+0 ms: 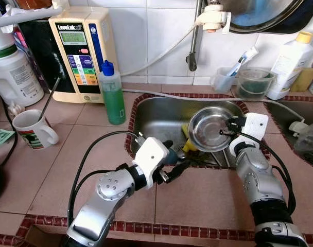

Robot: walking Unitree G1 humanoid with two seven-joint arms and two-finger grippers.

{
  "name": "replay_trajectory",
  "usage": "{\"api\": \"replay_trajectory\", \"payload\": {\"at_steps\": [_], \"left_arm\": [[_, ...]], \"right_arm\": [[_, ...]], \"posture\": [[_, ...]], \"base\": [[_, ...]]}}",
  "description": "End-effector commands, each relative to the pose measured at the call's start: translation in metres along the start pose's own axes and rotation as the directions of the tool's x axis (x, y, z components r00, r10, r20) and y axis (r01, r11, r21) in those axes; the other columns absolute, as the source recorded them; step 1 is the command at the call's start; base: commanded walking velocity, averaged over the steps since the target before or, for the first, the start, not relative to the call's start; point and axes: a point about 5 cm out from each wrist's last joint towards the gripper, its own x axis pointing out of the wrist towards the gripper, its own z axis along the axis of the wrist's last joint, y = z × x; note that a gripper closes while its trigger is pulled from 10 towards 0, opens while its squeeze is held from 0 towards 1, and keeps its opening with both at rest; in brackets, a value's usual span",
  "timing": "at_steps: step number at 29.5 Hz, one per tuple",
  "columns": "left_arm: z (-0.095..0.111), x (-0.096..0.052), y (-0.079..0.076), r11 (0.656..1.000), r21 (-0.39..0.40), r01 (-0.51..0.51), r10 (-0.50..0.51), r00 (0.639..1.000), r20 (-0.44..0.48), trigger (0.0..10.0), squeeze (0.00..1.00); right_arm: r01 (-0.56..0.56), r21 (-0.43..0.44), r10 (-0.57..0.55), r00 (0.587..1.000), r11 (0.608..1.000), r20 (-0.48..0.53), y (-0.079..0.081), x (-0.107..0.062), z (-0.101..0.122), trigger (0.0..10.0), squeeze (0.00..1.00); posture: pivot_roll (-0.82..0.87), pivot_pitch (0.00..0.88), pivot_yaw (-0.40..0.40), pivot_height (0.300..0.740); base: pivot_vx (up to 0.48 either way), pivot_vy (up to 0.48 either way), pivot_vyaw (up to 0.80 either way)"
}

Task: Kitchen organization

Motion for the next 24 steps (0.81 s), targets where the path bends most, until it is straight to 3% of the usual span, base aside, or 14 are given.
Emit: {"api": "replay_trajectory", "payload": {"at_steps": [1, 11, 13, 24], "left_arm": [[0.0023, -0.0012, -0.0056, 1.000, -0.006, 0.006, -0.006, 1.000, -0.010, 10.0, 0.00], [0.0032, -0.0051, -0.0141, 1.000, -0.029, 0.009, -0.010, 1.000, -0.022, 10.0, 0.00], [0.0035, -0.0061, -0.0151, 0.999, -0.031, 0.009, -0.010, 1.000, -0.028, 10.0, 0.00], [0.0051, -0.0098, -0.0074, 1.000, -0.018, -0.008, 0.007, 0.999, -0.042, 10.0, 0.00]], "right_arm": [[-0.039, -0.013, 0.039, 0.999, 0.999, -0.034, 0.0037, 0.0038, 0.0026, 10.0, 0.00], [-0.086, -0.036, 0.084, 0.995, 0.996, -0.048, 0.0067, 0.0061, 0.0031, 10.0, 0.00], [-0.074, -0.021, 0.072, 0.995, 0.997, -0.067, 0.0057, 0.0068, 0.0003, 10.0, 1.00], [-0.068, 0.011, 0.068, 0.996, 0.998, -0.064, 0.0116, 0.0084, -0.0037, 10.0, 1.00]], "posture": [[0.02, 0.000, 0.038, 0.740], [0.03, 0.000, 0.029, 0.740], [0.04, 0.000, 0.029, 0.740], [0.06, 0.000, 0.040, 0.740]], "base": [[0.000, 0.000, 0.00], [0.000, 0.000, 0.00], [0.000, 0.000, 0.00], [0.000, 0.000, 0.00]]}}
